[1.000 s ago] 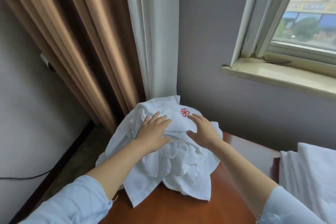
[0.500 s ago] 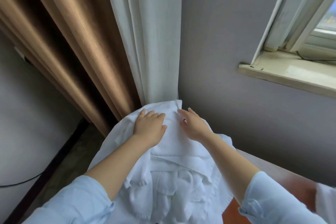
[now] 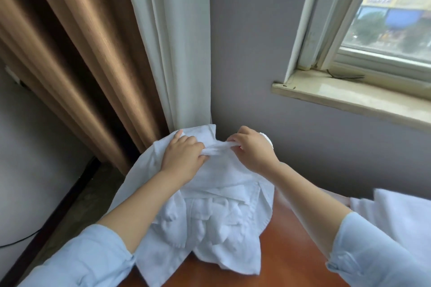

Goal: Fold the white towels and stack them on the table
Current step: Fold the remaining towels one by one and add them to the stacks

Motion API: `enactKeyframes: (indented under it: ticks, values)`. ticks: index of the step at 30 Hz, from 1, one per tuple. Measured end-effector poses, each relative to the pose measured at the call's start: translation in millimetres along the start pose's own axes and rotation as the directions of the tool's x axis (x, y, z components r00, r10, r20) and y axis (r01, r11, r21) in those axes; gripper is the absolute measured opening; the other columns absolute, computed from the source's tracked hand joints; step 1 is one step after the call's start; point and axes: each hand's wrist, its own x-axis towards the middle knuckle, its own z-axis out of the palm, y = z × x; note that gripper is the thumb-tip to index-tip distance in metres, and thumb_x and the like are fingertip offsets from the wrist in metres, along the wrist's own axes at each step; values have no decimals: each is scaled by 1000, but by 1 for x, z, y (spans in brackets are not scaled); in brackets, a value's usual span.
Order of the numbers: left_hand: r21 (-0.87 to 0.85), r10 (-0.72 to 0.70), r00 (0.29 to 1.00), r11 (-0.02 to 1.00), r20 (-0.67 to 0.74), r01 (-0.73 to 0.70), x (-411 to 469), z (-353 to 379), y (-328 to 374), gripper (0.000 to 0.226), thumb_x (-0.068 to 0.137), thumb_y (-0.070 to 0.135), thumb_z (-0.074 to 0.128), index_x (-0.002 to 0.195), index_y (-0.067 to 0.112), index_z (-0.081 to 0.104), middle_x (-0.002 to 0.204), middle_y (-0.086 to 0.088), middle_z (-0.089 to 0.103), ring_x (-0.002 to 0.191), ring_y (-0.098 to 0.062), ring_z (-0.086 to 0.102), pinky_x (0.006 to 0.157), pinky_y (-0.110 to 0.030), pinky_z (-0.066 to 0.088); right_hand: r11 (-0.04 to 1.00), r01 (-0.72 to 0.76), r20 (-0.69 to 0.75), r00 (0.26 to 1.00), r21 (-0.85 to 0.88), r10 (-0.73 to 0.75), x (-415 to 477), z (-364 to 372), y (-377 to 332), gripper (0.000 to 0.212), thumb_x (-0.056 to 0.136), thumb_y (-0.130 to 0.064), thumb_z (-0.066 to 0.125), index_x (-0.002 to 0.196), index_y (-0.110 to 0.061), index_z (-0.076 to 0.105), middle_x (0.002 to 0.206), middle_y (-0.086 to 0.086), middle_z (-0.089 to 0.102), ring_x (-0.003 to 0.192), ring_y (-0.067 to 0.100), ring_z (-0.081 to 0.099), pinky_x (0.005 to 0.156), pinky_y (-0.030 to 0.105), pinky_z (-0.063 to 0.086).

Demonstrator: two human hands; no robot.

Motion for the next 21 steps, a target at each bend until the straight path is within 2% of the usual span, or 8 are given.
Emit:
enactKeyframes:
  ticks: [2,4,6,8,10,16,19,21]
  values:
    - [-33,54,997,998,-53,-56,-19,-24,14,31,99,44,46,88,20,63,91,1,60,100,-19,56,117,-33,17,1000,-4,-37,999,-20,3,-28,-27,-10,27,96,-18,52,114,-24,72,104,0,57,95,24,58,69,29,32]
    - [-99,92,994,990,-51,-96,-47,-46,27,31,98,47,47,82,21,52,94,1,61,99,-21,55,93,-34,36,999,-11,-56,998,-45,8,-62,-49,-20,30,95,-14,51,113,-24,72,108,-1,56,97,23,57,68,27,31]
    - [-153,138,989,978,-47,-144,-79,-60,39,33,97,49,49,86,18,54,96,3,62,97,-20,56,75,-35,40,998,-5,-46,999,-67,2,-99,-65,-31,34,94,-8,48,113,-24,72,114,-4,56,104,20,54,69,28,39]
    - [-187,199,978,960,-64,-208,-115,-65,53,33,96,50,52,89,19,59,93,5,63,92,-18,57,71,-34,40,996,0,-12,1000,-88,-1,-140,-72,-42,39,91,-5,45,111,-23,72,116,-6,58,110,19,52,77,32,48]
    - [-216,247,967,942,-65,-255,-152,-61,69,32,94,51,55,83,21,55,88,6,62,89,-17,56,69,-32,39,995,-10,27,1000,-100,13,-183,-71,-51,42,89,-1,43,112,-22,73,115,-6,63,110,22,52,84,35,48]
    - [-280,341,939,906,36,-318,-259,-16,121,27,91,50,59,93,23,66,89,9,66,91,-14,59,90,-30,39,993,-104,75,991,-63,109,-329,-35,-63,45,88,1,46,113,-24,74,114,-9,65,110,17,50,70,26,42]
    - [-302,388,910,893,148,-332,-311,9,152,20,89,46,59,85,27,64,83,13,62,87,-13,58,76,-30,42,985,-166,158,972,-53,172,-401,-11,-62,47,86,2,47,114,-24,73,118,-9,64,113,18,50,77,29,47]
    - [-295,411,879,894,241,-337,-344,24,171,24,86,43,61,71,27,51,74,12,56,82,-15,59,59,-26,35,973,-223,218,948,-65,232,-446,5,-62,49,85,0,46,118,-27,72,124,-12,61,119,15,47,84,22,43]
